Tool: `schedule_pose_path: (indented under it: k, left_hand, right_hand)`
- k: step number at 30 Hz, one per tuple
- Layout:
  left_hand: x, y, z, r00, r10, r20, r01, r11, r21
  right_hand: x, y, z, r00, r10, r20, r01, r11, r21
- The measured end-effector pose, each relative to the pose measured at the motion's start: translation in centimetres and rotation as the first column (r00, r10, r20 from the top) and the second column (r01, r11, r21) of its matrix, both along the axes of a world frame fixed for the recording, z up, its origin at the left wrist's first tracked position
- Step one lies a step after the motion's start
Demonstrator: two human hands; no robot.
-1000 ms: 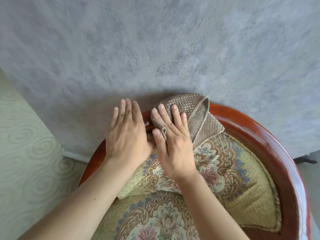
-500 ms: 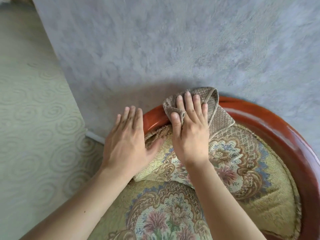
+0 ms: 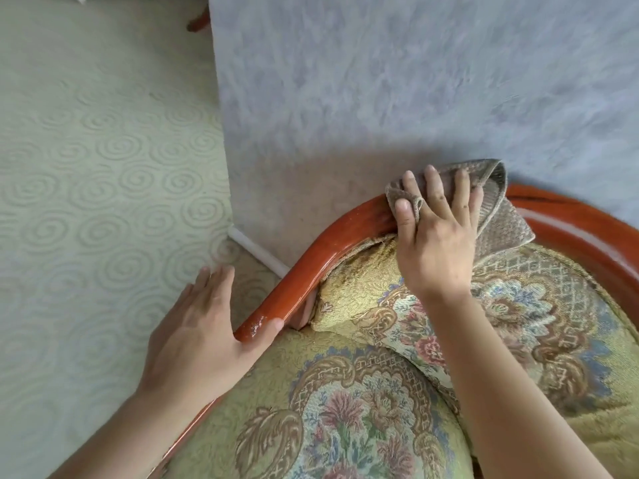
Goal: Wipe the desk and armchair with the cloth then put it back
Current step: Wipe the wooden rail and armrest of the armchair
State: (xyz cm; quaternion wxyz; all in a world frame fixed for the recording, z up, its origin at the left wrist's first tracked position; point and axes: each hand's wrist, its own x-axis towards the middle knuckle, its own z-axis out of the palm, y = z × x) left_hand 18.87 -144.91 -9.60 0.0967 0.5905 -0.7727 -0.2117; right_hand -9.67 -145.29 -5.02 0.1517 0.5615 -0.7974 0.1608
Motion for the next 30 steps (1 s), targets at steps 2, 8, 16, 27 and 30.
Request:
schedule_pose_path:
  k: [2,8,16,27,30]
  left_hand:
    - [2.0,1.6,-0.7,0.998,0.007,0.062,-0.009,0.999,0.04]
    - [6.8,6.5,-1.9,0.973,0.008,0.23,-0.031,0.995,0.097]
    - [9.5,9.2,-2.0,0.979,0.071,0.192,-0.062,0.997,-0.056]
    - [9.9,9.4,-3.9,0.952,0.107,0.287,-0.074,0.99,-0.123]
    - [9.8,9.3,-3.9,0.947,0.094,0.308,-0.05,0.988,-0.147]
  right_hand:
    - [1.7,0.0,-0.9,0.995,0.093,-0.021,-0.092,0.994,0.053]
    - [5.6,0.5,-3.3,0.954,0.301,0.008,-0.298,0.941,0.163]
    - [6.9,0.4,-3.5,0.927,0.373,-0.038,-0.346,0.892,0.291]
    - [6.3,-0.4,-3.0,0.953,0.304,0.0,-0.3,0.941,0.16]
    - [8.1,0.2,-4.3,0.932,0.357,0.058,-0.361,0.917,0.171]
